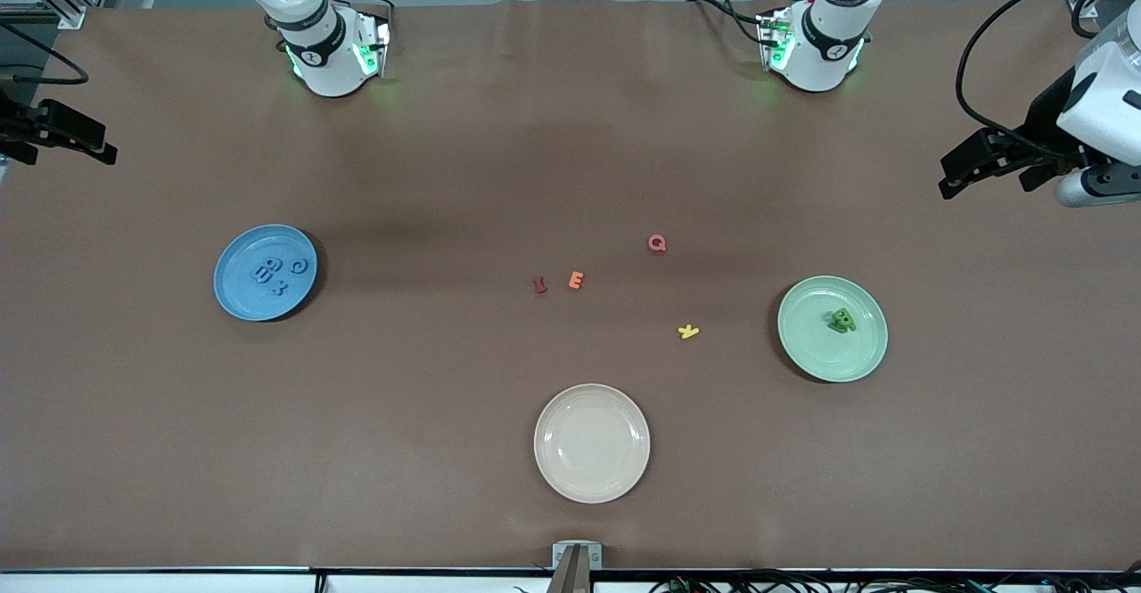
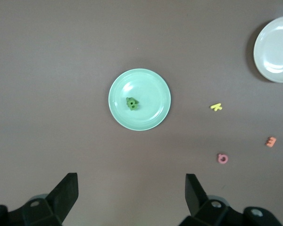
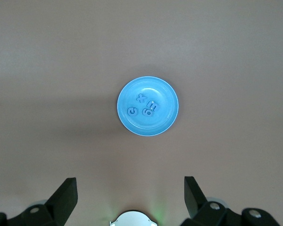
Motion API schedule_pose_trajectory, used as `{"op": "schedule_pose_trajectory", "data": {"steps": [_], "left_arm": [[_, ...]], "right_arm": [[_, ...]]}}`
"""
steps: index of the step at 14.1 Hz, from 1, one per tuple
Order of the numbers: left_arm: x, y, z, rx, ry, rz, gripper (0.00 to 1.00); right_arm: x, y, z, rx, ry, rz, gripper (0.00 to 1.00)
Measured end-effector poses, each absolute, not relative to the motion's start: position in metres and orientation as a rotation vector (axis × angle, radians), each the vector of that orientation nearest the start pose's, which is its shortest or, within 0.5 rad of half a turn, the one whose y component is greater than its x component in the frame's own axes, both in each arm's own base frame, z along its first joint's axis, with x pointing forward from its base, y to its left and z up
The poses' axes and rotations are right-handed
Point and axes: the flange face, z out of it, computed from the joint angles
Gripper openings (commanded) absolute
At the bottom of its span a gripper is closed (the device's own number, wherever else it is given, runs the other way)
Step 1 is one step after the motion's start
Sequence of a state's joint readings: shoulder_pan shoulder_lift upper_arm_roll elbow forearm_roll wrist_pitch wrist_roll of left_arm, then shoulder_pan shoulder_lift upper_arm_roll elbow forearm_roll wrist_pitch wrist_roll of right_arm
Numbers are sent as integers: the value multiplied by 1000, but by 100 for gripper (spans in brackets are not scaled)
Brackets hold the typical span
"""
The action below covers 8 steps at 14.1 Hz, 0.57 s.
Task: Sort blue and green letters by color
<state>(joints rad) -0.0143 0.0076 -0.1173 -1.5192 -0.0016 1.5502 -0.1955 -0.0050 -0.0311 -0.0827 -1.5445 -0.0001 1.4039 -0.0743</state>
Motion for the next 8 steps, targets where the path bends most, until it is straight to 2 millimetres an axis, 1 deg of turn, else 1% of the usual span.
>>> {"op": "schedule_pose_trajectory", "data": {"steps": [4, 8], "left_arm": [[550, -66, 643, -3139, -88, -25, 100], [549, -63, 643, -3137, -111, -14, 100]], "right_arm": [[523, -48, 639, -3126, 22, 155, 100], [511, -48, 636, -3126, 22, 108, 100]]}}
